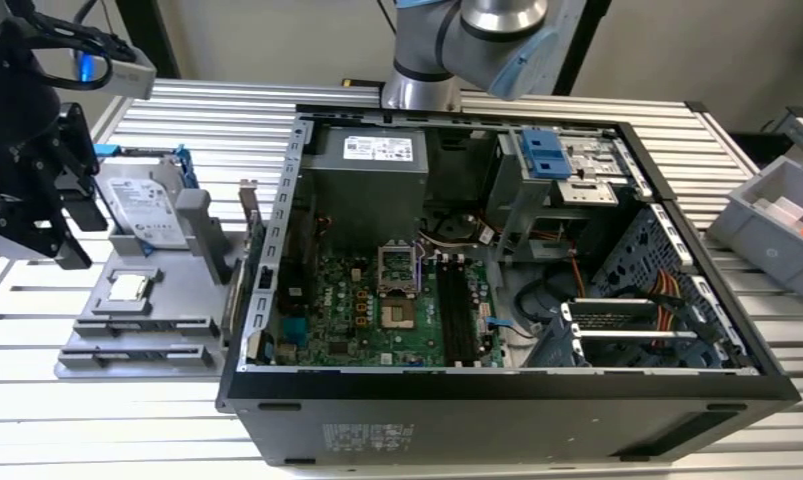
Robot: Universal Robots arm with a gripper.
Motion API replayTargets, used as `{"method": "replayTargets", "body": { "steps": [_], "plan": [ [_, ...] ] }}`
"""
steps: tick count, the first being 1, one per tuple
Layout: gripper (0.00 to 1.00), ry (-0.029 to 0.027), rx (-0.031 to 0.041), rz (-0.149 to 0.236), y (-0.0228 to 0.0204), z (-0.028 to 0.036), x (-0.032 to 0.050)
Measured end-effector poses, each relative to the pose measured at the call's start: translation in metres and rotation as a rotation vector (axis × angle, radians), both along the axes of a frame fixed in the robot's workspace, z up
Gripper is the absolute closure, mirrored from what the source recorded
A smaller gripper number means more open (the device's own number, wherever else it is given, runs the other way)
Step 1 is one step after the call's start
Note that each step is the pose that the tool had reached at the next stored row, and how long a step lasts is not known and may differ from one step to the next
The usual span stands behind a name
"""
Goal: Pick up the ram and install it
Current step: 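Pick up the ram and move it above insertion slot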
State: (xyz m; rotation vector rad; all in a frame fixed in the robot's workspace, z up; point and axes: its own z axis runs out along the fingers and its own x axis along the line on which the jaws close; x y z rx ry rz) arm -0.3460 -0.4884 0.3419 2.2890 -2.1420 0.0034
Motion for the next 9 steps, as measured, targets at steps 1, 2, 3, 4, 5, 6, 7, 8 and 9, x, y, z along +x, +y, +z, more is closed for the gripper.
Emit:
{"method": "replayTargets", "body": {
  "steps": [1,2,3,4,5,6,7,8,9],
  "plan": [
    [0.00,-0.0001,-0.0004,0.000,0.0000,-0.0004,0.0000],
    [0.00,-0.0001,-0.0006,0.000,0.0000,-0.0008,0.0000],
    [0.00,-0.0001,-0.0011,0.000,0.0000,-0.0011,0.0000],
    [0.00,-0.0001,-0.0015,0.000,0.0000,-0.0014,0.0000],
    [0.00,-0.0001,-0.0019,0.000,0.0000,-0.0018,0.0000],
    [0.00,-0.0001,-0.0022,0.000,0.0000,-0.0021,0.0000],
    [0.00,0.0000,-0.0026,0.000,0.0000,-0.0024,0.0000],
    [0.00,-0.0001,-0.0029,0.000,0.0000,-0.0027,0.0000],
    [0.00,0.0000,-0.0033,0.000,0.0000,-0.0031,0.0000]
  ]
}}
